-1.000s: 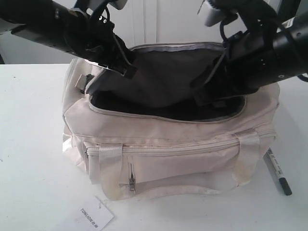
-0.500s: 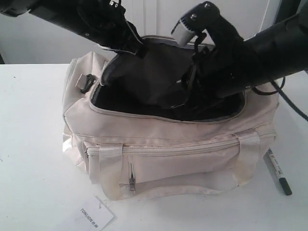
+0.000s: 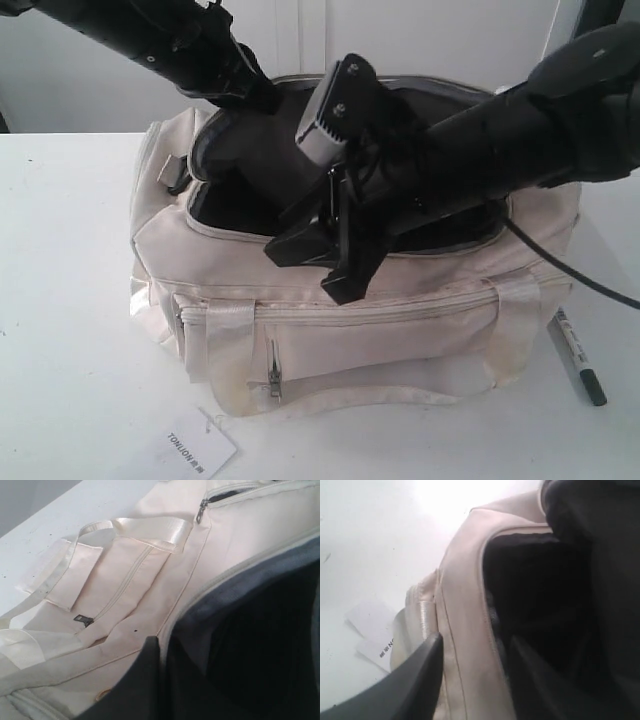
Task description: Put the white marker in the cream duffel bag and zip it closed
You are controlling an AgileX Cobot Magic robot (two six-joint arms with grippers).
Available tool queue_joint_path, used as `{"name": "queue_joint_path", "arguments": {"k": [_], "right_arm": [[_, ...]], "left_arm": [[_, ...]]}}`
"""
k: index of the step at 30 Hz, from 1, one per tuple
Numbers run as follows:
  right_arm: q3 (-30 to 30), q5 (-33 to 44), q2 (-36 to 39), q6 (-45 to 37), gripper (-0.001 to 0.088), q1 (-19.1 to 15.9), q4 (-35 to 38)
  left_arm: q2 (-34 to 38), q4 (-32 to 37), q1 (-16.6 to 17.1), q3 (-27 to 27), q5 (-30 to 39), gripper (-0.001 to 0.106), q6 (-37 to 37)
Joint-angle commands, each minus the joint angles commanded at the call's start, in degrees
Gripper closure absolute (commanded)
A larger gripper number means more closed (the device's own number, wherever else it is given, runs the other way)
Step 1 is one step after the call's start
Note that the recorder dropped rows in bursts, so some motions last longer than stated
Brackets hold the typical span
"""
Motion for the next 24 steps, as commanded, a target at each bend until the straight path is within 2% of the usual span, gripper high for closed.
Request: {"name": "queue_joint_path", "arguments": {"k": [8,13,16,19,24], "right_arm": [[0.0,-0.93,2.8,0.0,0.0435,0.25,0.24],[0.0,0.78,2.94,0.0,0.0616,0.25,1.08],[0.0,0.9,2.81,0.12,0.0759,0.25,2.5],[0.0,1.58,2.43,0.12,0.0866,0.25,4.16],[0.0,1.87,1.68,-0.04,0.0868,0.25,5.66]], "left_arm": [[0.0,0.0,0.0,0.0,0.0,0.105,0.7],[0.0,0.47,0.0,0.0,-2.01,0.105,2.06],[0.0,0.47,0.0,0.0,-6.3,0.105,3.5],[0.3,0.74,0.0,0.0,-12.86,0.105,5.48],[2.67,0.63,0.0,0.0,-23.62,0.105,6.26]]}}
